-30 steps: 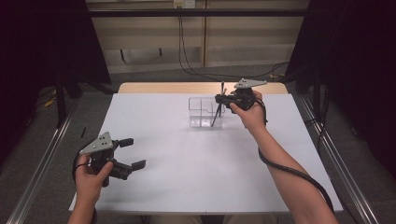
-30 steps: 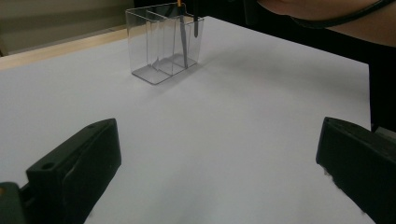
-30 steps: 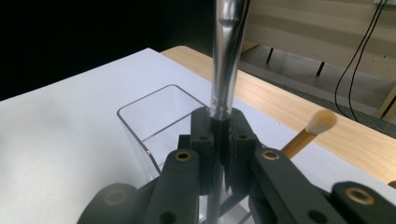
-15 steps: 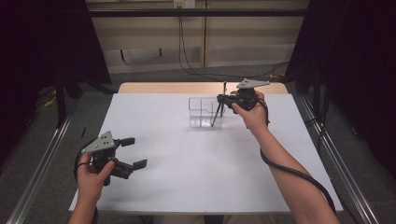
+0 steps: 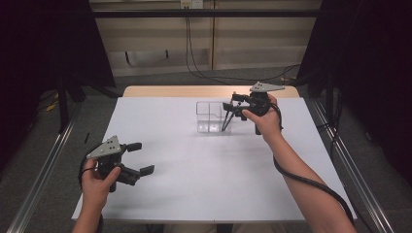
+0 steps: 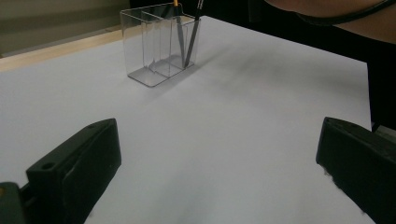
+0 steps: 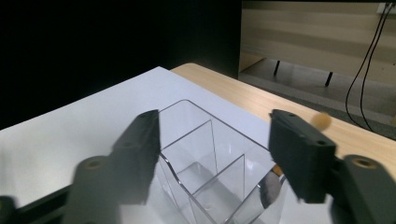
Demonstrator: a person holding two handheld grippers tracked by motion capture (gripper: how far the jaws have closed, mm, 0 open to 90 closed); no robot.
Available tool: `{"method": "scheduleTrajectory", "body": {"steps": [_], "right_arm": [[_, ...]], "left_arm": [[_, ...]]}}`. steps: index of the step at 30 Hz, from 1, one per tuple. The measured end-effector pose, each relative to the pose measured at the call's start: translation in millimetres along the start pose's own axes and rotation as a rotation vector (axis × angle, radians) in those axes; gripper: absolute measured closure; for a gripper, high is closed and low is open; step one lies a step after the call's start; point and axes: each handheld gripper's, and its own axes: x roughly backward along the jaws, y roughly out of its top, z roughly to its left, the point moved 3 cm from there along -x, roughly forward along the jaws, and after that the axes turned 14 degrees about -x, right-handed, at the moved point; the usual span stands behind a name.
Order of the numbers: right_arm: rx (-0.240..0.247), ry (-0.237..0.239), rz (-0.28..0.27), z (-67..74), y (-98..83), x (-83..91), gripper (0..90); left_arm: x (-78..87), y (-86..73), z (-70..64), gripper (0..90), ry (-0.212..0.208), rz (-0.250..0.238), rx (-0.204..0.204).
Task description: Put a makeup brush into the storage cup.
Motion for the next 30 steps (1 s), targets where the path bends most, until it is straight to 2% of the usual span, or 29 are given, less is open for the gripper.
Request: {"method": "scheduleTrajectory", "body": {"steps": [8, 17, 28, 30], "right_arm": [[0.01, 0.007, -0.011, 2.9, 0.7, 8.2, 17.7], [0.016, 0.002, -0.007, 4.7, -1.8, 14.8, 12.6], [0.036, 0.025, -0.006, 14.5, -4.2, 23.1, 9.5], [0.037, 0.031, -0.007, 16.2, -5.3, 24.3, 9.3]], "left_arm": [[-5.6, 2.1, 0.3, 0.1, -0.013, 0.004, -0.011], [-6.0, 2.4, 0.0, 0.1, -0.015, 0.001, -0.014], [-5.8, 1.6, -1.1, 0.1, -0.018, -0.002, -0.009], [-4.1, 1.6, -0.4, 0.1, -0.015, 0.001, -0.019]]}}
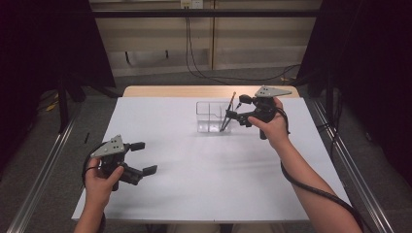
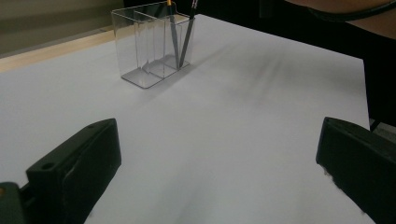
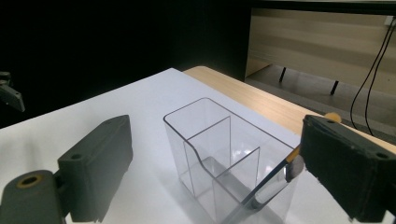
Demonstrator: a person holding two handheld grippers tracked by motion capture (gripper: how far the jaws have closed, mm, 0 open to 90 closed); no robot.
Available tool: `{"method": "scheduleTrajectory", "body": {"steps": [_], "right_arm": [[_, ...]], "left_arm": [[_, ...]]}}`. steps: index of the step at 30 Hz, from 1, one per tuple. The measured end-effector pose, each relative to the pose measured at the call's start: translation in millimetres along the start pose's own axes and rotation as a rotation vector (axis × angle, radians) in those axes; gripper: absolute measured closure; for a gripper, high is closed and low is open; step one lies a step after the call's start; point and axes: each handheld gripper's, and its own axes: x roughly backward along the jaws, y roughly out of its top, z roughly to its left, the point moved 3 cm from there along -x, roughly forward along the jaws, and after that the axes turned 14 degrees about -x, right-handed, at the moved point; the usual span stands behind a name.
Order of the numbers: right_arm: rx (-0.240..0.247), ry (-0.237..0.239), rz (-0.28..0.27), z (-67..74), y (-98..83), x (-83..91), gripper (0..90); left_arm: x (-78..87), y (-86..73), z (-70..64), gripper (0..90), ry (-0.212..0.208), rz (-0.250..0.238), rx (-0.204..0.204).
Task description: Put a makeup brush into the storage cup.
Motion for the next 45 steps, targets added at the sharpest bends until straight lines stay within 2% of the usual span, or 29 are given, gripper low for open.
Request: {"method": "scheduleTrajectory", "body": {"steps": [5, 22, 28, 45], "right_arm": [[0.006, 0.006, 0.004, 3.2, -1.8, 3.6, 8.5], [0.008, 0.009, 0.01, 1.5, -18.9, 34.6, 7.2], [0.024, 0.015, 0.018, 3.5, -24.6, 43.0, 7.1], [0.028, 0.031, 0.024, 8.8, -36.1, 63.0, 6.7]], "left_arm": [[1.1, -0.8, 0.1, 0.1, 0.001, -0.004, 0.012], [-2.0, 0.3, -0.6, 0.1, -0.002, -0.006, 0.01], [-0.9, -0.2, -1.0, 0.1, -0.002, -0.007, 0.009], [1.3, -0.7, -2.1, 0.1, 0.003, -0.004, 0.011]]}}
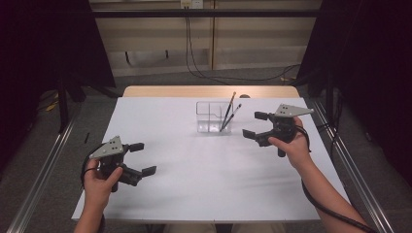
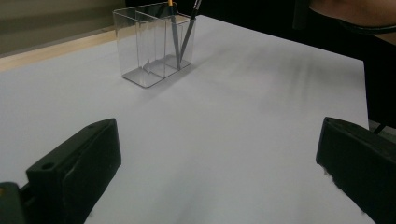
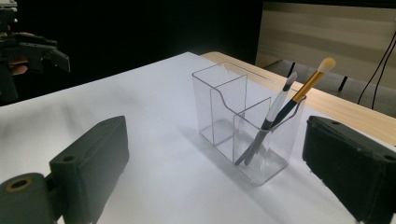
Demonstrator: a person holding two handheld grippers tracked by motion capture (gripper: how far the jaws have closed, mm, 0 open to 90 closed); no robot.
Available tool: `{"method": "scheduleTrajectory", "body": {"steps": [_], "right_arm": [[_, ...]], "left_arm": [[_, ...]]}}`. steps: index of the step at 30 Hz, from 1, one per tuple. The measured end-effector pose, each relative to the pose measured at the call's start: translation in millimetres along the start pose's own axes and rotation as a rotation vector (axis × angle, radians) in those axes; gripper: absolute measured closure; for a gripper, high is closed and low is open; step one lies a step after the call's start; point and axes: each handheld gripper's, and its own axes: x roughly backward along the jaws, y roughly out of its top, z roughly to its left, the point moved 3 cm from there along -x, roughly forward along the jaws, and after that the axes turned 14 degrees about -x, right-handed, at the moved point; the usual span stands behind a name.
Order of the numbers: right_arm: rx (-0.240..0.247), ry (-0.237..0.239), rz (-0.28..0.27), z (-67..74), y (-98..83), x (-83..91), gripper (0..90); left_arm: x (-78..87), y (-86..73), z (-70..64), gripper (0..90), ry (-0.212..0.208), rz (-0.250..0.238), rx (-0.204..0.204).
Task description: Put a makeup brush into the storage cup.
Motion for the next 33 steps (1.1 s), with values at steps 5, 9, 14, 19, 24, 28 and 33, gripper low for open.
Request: {"method": "scheduleTrajectory", "body": {"steps": [5, 9, 14, 19, 24, 28, 33], "right_arm": [[0.01, 0.004, 0.004, 2.4, -1.5, 4.4, 6.7], [0.011, 0.004, 0.005, 3.2, -2.9, 8.2, 6.7], [0.008, 0.008, 0.005, 3.6, -6.5, 13.8, 6.7], [0.006, 0.003, 0.008, 3.2, -10.5, 19.9, 6.7], [0.002, -0.001, 0.005, 1.9, -13.7, 25.6, 6.8], [-0.002, -0.004, 0.004, 0.9, -17.2, 30.0, 6.8], [-0.007, -0.01, 0.005, -0.8, -22.2, 36.2, 6.8]], "left_arm": [[0.5, 0.2, 0.2, 0.1, 0.003, 0.0, 0.001], [0.5, 0.3, 0.0, 0.1, 0.002, 0.0, -0.002], [0.4, 0.5, -0.8, 0.1, 0.002, -0.002, 0.002], [0.3, 0.5, -1.2, 0.1, 0.005, -0.002, 0.002], [0.9, 0.7, -1.3, 0.1, 0.003, -0.005, -0.003], [0.5, 0.5, -1.8, 0.0, 0.003, 0.0, -0.003], [0.7, 0.5, -1.8, 0.1, 0.003, 0.0, -0.005]]}}
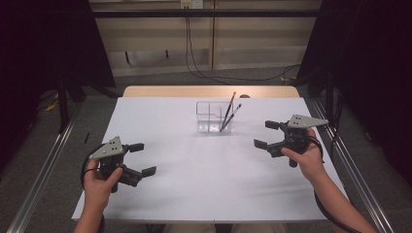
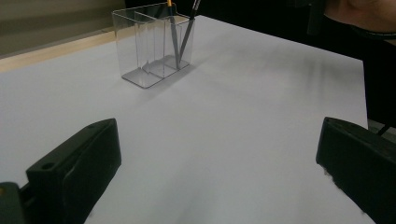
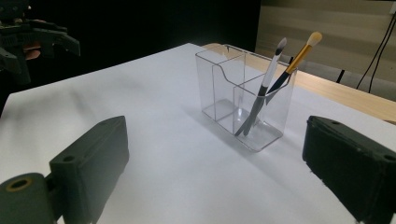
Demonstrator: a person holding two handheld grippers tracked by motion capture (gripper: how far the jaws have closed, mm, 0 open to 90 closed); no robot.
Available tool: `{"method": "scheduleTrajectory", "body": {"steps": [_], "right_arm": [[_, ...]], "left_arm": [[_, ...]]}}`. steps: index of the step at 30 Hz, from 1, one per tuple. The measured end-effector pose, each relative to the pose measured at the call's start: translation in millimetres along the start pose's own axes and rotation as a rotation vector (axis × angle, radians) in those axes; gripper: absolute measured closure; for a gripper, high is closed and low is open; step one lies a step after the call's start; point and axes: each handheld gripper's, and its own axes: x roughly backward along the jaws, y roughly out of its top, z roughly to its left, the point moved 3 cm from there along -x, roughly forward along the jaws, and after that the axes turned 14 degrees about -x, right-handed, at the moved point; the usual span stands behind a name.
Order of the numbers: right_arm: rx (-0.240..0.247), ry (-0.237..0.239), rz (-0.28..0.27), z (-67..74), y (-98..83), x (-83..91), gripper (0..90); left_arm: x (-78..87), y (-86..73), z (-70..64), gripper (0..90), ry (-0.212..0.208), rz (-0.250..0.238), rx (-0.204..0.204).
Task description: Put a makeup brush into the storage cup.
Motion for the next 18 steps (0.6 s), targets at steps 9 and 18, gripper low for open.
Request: {"method": "scheduleTrajectory", "body": {"steps": [9, 18], "right_arm": [[-0.013, -0.007, -0.002, -1.6, -6.6, 9.8, 6.7], [-0.02, -0.013, 0.002, -2.3, -13.1, 17.6, 6.7]], "left_arm": [[0.4, 0.3, -0.1, 0.1, 0.003, 0.001, -0.002], [0.5, 0.4, 0.0, 0.1, 0.002, 0.0, 0.0]]}}
